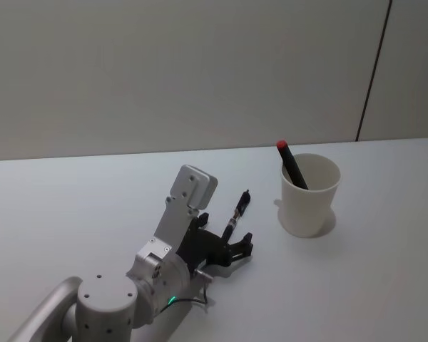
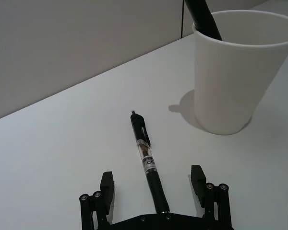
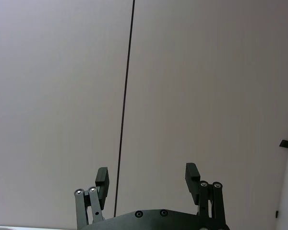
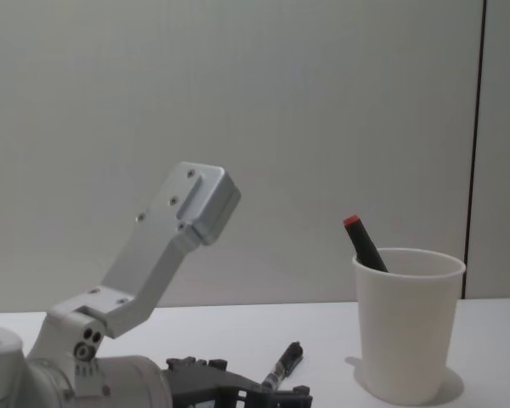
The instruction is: Place the pen into the pen holder.
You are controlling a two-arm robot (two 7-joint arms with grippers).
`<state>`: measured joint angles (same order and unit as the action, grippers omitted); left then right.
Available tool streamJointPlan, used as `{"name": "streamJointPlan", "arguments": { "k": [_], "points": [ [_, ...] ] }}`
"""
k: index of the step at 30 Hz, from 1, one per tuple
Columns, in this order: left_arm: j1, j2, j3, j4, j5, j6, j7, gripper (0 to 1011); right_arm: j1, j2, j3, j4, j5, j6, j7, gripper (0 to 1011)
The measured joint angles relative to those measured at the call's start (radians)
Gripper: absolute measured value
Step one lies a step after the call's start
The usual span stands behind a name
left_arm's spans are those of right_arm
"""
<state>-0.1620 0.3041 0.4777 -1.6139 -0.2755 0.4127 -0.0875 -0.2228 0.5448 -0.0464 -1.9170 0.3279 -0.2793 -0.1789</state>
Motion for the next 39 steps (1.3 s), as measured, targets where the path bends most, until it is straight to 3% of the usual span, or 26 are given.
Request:
{"name": "streamJointPlan", "arguments": {
  "k": [24, 30, 38, 39],
  "points": [
    [0.021, 0.008, -0.005, -0.004, 0.007, -0.008, -0.002, 995, 0.000, 0.000, 0.000, 0.000, 0.000, 0.000, 0.000, 1001],
    [0.022, 0.009, -0.006, -0.004, 0.008, -0.011, -0.003, 893, 0.000, 0.000, 0.000, 0.000, 0.000, 0.000, 0.000, 1001],
    [0.024, 0.009, -0.007, -0.004, 0.009, -0.014, -0.002, 686, 0.000, 0.000, 0.000, 0.000, 0.000, 0.000, 0.000, 1001],
    [0.024, 0.009, -0.007, -0.004, 0.009, -0.014, -0.002, 626, 0.000, 0.000, 0.000, 0.000, 0.000, 0.000, 0.000, 1001]
  ]
}}
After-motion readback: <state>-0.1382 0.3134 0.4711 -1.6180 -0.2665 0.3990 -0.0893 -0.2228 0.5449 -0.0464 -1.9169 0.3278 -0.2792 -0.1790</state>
